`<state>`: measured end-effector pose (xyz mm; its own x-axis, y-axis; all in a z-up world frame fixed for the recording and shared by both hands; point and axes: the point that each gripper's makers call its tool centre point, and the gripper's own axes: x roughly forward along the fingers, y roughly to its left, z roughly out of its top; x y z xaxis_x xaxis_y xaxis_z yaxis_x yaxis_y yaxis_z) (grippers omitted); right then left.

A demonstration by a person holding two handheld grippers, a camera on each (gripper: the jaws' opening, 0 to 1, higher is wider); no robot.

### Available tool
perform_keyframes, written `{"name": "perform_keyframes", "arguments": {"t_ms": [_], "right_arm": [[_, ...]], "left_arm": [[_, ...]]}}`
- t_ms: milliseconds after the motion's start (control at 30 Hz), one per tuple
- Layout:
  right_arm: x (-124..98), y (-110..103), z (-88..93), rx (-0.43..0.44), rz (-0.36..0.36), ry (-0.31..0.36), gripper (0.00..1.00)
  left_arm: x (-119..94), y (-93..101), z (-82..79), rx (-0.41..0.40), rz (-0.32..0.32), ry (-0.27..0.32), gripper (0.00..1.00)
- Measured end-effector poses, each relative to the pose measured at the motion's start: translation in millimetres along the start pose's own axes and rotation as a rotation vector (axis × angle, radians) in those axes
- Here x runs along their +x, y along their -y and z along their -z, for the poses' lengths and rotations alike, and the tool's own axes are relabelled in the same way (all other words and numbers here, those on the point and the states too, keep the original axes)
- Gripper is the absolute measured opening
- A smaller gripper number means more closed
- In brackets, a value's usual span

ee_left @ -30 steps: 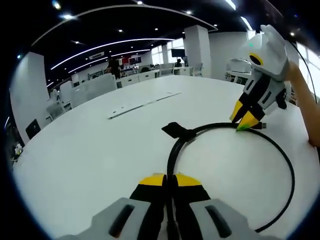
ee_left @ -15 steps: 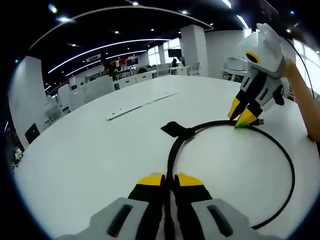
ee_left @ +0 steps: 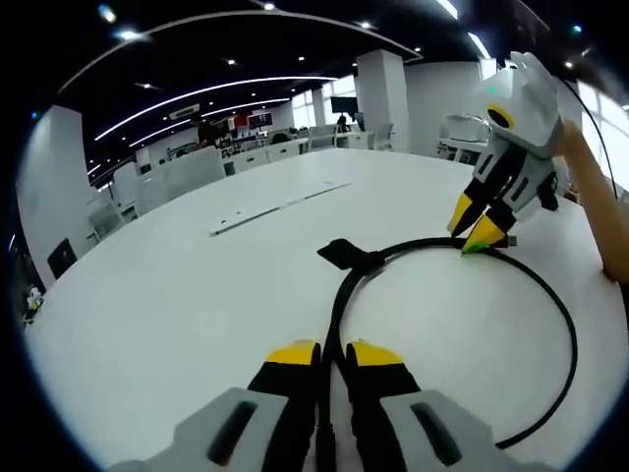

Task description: Find the charging cable on the desk, coil it up and secure with Velcro.

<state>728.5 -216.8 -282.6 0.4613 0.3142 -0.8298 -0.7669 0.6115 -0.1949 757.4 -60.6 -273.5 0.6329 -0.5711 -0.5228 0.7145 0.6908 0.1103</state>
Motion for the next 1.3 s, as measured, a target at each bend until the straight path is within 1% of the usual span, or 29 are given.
{"name": "perform_keyframes", "arguments": {"t_ms": [333,400,467,533,700,833,867,933,1000,1133,1300], "right_arm": [[0.5,5.4,-1.2,-0.004,0.006,0.009,0.19],[0.9,8.5,-3.2,-0.023,0.021,0.011,0.21],[0.9,8.7,-4.3,-0.018,0.025,0.014,0.21],[0.8,8.0,-4.6,-0.019,0.022,0.019,0.21],[0.4,7.8,-2.8,-0.022,0.026,0.014,0.21],[1.4,9.8,-7.1,-0.008,0.036,0.031,0.21],[1.6,9.1,-7.5,-0.011,0.034,0.033,0.22],[2.0,7.9,-7.2,-0.014,0.028,0.032,0.27],[2.9,9.5,-7.5,-0.028,0.029,0.032,0.30],[3.9,9.5,-9.7,-0.016,0.020,0.049,0.31],[4.3,9.3,-9.0,-0.013,0.017,0.051,0.32]], "left_arm": [[0.5,-1.7,-0.6,0.016,-0.001,0.003,0.16],[1.0,-4.2,-1.4,0.024,-0.005,0.006,0.21],[2.0,-1.8,-2.7,0.006,0.008,0.015,0.26],[2.6,1.8,-2.9,-0.001,0.026,0.018,0.26],[3.1,2.5,-3.0,0.000,0.025,0.017,0.27],[3.4,3.0,-3.2,0.001,0.028,0.021,0.27],[3.4,3.2,-3.2,0.000,0.028,0.021,0.27],[3.5,3.4,-3.4,0.001,0.029,0.022,0.27],[3.7,3.3,-3.6,-0.003,0.026,0.020,0.27],[3.5,3.3,-3.9,0.000,0.023,0.018,0.29],[3.0,1.0,-3.7,-0.016,0.012,0.013,0.31]]}}
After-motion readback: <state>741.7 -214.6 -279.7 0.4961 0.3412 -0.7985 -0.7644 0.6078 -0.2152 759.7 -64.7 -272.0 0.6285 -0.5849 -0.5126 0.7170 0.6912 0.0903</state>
